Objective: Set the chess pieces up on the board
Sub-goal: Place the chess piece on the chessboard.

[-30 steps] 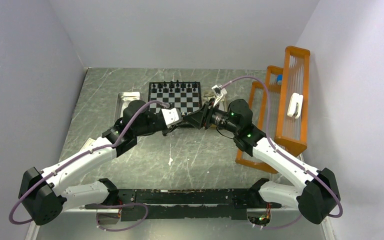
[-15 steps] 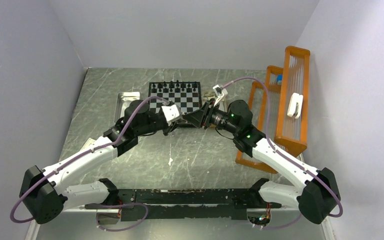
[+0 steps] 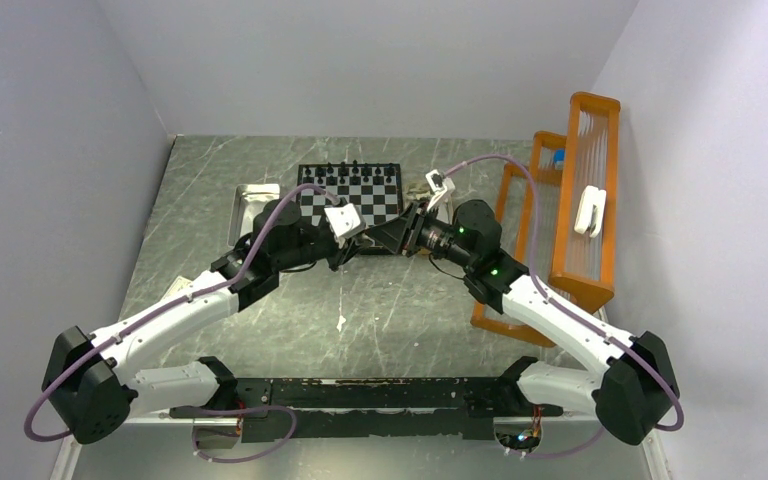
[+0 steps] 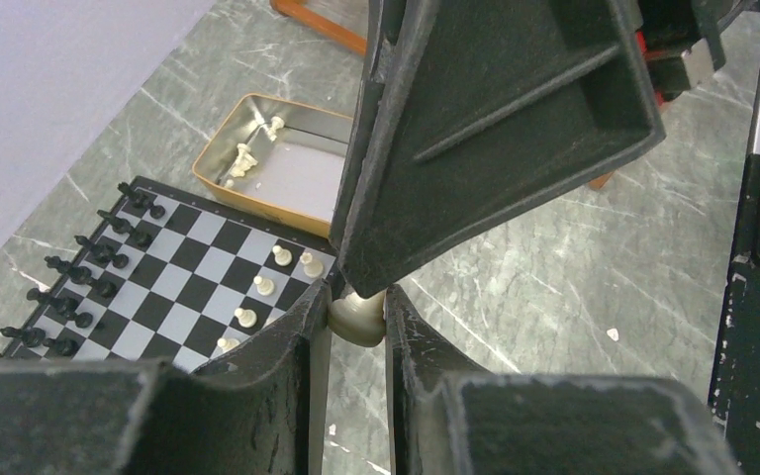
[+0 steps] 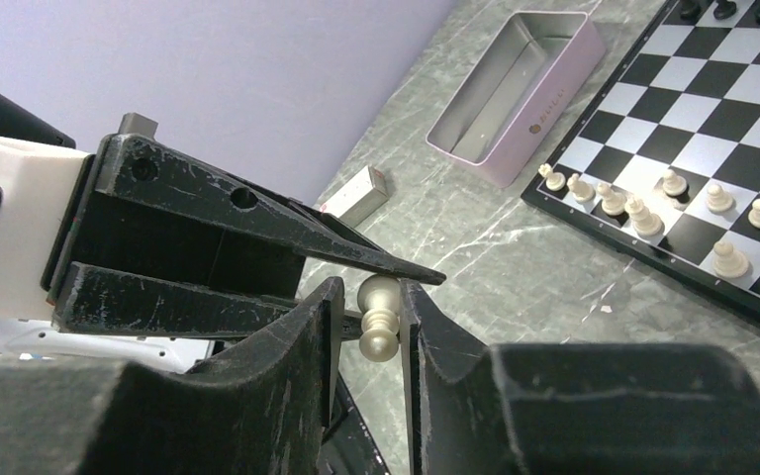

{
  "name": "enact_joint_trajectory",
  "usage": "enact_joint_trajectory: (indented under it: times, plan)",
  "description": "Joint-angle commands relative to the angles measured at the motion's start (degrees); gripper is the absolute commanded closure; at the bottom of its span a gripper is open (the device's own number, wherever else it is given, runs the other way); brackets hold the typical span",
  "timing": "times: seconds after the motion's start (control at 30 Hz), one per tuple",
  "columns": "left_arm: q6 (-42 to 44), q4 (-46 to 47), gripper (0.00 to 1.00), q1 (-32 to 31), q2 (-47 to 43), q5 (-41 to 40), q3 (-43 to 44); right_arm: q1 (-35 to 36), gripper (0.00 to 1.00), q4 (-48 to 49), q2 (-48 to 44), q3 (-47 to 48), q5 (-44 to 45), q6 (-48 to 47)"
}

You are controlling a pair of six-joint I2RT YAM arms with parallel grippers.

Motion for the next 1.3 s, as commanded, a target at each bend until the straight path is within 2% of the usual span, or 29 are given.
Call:
enact_joint_trajectory:
  times: [0.0,0.07,0.2,0.3,0.5,0.53,0.57,0.8,1.13,1.27]
  plan:
    - [-2.3,3.2,0.89,-0.4,0.0,-1.0,1.4,0.9,0.69,-0.4,0.8,0.7,1.4,0.5]
    - [-2.7,3.2,0.88,-0.4,0.3,-1.1,1.5,1.0,0.70,-1.2,0.7,0.7,2.6,0.4]
    - [-2.8,2.7,0.87,-0.4,0.7,-2.0,1.8,1.1,0.79,-1.7,0.0,0.4,4.5,0.0]
    - [-1.3,2.1,0.86,-0.4,0.9,-1.4,1.7,1.1,0.83,-2.2,0.2,1.1,5.0,-0.5]
    - [0.2,-1.1,0.44,-0.4,-0.7,-3.4,0.8,1.0,0.87,-7.1,1.9,4.8,9.2,-4.4]
    - [0.6,-1.5,0.19,-0.4,-1.4,-3.6,0.5,1.1,0.87,-8.6,2.4,5.8,10.2,-5.5]
    - [0.8,-2.3,0.03,-0.4,-2.2,-3.9,0.2,1.1,0.87,-10.2,3.1,6.9,10.9,-6.7]
    - [4.5,-11.8,0.00,-0.3,-10.6,-7.7,-1.2,1.1,0.87,-22.6,12.6,17.5,15.9,-15.4]
    - [-18.0,-22.4,0.00,-0.3,-17.9,-35.1,-1.6,4.1,0.87,-31.8,28.3,29.5,26.6,-22.1]
    - [-17.5,-27.5,0.00,-0.3,-17.8,-37.2,2.0,5.7,0.87,-33.6,34.9,33.4,27.2,-22.7]
